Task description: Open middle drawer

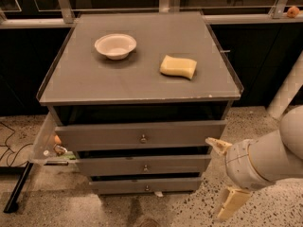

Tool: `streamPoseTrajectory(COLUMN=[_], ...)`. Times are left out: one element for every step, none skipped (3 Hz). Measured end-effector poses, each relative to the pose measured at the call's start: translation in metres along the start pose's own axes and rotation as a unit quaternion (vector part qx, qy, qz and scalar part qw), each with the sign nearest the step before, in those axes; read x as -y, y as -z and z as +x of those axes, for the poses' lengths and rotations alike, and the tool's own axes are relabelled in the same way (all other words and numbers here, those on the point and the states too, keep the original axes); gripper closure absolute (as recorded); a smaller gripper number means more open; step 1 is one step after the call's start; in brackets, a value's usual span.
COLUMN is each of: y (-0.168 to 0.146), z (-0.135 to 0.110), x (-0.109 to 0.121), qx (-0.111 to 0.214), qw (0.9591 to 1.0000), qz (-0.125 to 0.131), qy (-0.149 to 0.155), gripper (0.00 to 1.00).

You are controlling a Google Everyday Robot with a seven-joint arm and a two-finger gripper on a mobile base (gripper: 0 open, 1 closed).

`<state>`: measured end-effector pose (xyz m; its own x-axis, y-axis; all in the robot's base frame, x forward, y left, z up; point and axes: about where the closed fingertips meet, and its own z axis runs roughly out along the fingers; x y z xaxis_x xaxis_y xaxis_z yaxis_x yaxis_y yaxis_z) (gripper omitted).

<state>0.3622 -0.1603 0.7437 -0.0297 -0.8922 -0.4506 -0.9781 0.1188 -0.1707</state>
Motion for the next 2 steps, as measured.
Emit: streamPoseTrajectory(y=[0.0000,-0.0093], z=[-0.0001,0.0016], x=[-0.0001,-0.0002], qx=[0.000,0.005], qw=[1.0000,0.9999], qz=[0.000,-0.004], qy=[0.000,-0.010], gripper=[0.00,0.00])
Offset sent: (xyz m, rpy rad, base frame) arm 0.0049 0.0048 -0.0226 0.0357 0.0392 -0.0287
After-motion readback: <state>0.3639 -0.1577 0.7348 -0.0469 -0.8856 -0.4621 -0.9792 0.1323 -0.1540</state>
